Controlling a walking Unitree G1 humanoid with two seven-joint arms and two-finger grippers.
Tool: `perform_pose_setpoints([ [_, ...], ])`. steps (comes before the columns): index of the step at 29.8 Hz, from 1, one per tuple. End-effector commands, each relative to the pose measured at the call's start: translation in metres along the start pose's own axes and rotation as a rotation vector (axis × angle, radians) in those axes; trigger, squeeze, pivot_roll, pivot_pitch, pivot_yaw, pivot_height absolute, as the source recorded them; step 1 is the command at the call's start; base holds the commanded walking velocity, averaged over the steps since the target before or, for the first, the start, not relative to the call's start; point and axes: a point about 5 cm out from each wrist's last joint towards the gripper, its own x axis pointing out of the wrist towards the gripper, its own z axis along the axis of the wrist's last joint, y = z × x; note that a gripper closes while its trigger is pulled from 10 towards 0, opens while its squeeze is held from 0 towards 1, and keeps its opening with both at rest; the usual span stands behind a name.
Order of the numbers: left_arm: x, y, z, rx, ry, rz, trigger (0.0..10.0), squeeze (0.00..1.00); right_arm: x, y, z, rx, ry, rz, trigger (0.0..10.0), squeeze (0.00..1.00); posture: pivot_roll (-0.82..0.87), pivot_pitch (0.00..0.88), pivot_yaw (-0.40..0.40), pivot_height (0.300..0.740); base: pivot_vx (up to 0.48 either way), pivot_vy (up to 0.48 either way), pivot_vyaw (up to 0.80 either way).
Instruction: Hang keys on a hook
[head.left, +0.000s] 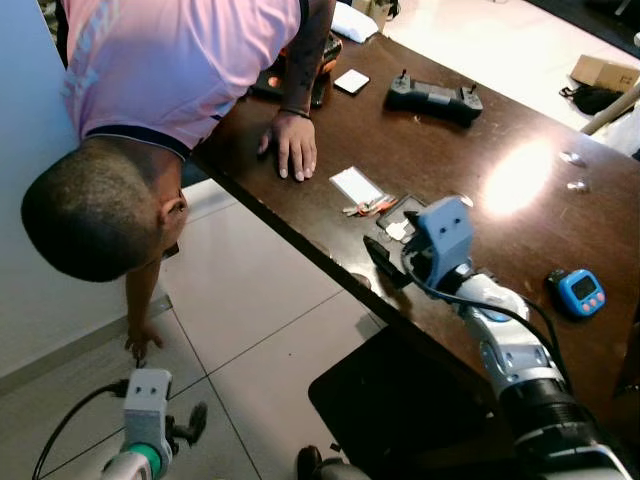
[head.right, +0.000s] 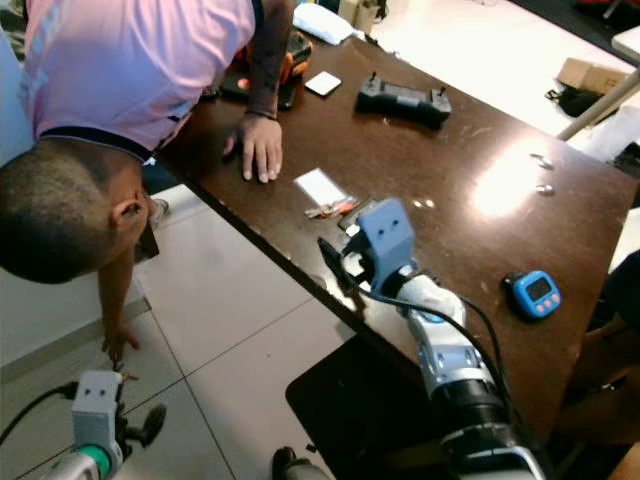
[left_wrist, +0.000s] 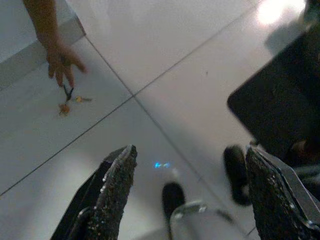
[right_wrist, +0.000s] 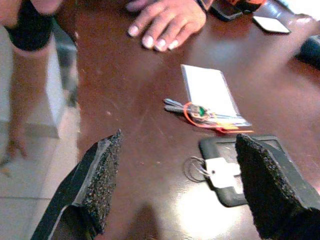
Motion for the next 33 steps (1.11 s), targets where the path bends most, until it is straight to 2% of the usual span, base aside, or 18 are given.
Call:
perform_pose_setpoints([
  [1,-0.010,-0.004,-0.027,0.008,0.098,-0.002,10.0,0.00,0.000,-0.002,-0.005,-0.067,0.028,-0.024,10.0,0.00,0.11,0.114,-0.017,0.740,0.000,0.000,0.00],
  [2,-0.010,-0.004,-0.027,0.008,0.098,-0.002,10.0,0.00,0.000,-0.002,-0.005,-0.067,0.028,-0.024,10.0,0.00,0.11,0.114,-0.017,0.740,0.000,0.000,0.00],
  [4,-0.017,-0.002,-0.042,-0.003,0.157,0.016,10.0,0.00,0.003,-0.002,-0.004,-0.113,0.030,-0.034,10.0,0.00,0.12,0.133,-0.016,0.740,0.000,0.000,0.00],
  [6,-0.017,-0.002,-0.042,-0.003,0.157,0.016,10.0,0.00,0.003,-0.002,-0.004,-0.113,0.030,-0.034,10.0,0.00,0.12,0.133,-0.016,0.740,0.000,0.000,0.00],
  [7,-0.026,0.000,-0.058,-0.025,0.214,0.035,10.0,0.00,0.005,-0.002,-0.003,-0.167,0.030,-0.045,10.0,0.00,0.12,0.153,-0.015,0.740,0.000,0.000,0.00],
  [9,-0.031,0.000,-0.066,-0.040,0.241,0.045,10.0,0.00,0.005,-0.002,-0.003,-0.199,0.031,-0.051,10.0,0.00,0.12,0.155,-0.015,0.740,0.000,0.000,0.00],
  [13,-0.037,0.001,-0.075,-0.055,0.274,0.052,10.0,0.00,0.005,-0.002,-0.003,-0.200,0.026,-0.054,10.0,0.00,0.12,0.162,-0.016,0.740,0.000,0.000,0.00],
  [19,-0.043,-0.002,-0.085,-0.073,0.311,0.054,10.0,0.00,0.004,-0.003,-0.004,-0.220,0.024,-0.058,10.0,0.00,0.12,0.161,-0.018,0.740,0.000,-0.480,0.00],
  [22,-0.044,-0.002,-0.086,-0.069,0.317,0.062,10.0,0.00,0.004,-0.003,-0.005,-0.210,0.024,-0.056,10.0,0.00,0.12,0.159,-0.019,0.740,0.000,0.000,0.00],
  [23,-0.043,-0.002,-0.086,-0.062,0.317,0.070,10.0,0.00,0.005,-0.001,-0.005,-0.140,0.004,-0.044,10.0,0.00,0.12,0.157,-0.019,0.740,0.000,0.000,0.00],
  [26,-0.043,-0.002,-0.086,-0.062,0.317,0.070,10.0,0.00,0.005,-0.001,-0.005,-0.140,0.004,-0.044,10.0,0.00,0.12,0.157,-0.019,0.740,0.000,0.000,0.00],
  [27,-0.042,-0.002,-0.085,-0.055,0.311,0.068,10.0,0.00,0.005,0.002,-0.004,-0.070,-0.017,-0.022,10.0,0.00,0.12,0.159,-0.018,0.740,0.000,0.000,0.00],
  [29,-0.041,-0.002,-0.082,-0.042,0.298,0.062,10.0,0.00,0.004,0.012,-0.006,0.002,-0.029,0.052,10.0,0.00,0.12,0.166,-0.017,0.740,0.000,0.000,0.00],
  [33,-0.040,-0.002,-0.081,-0.035,0.291,0.060,10.0,0.00,0.002,0.019,-0.012,0.009,-0.010,0.103,10.0,0.00,0.12,0.172,-0.015,0.740,0.000,0.000,0.00],
])
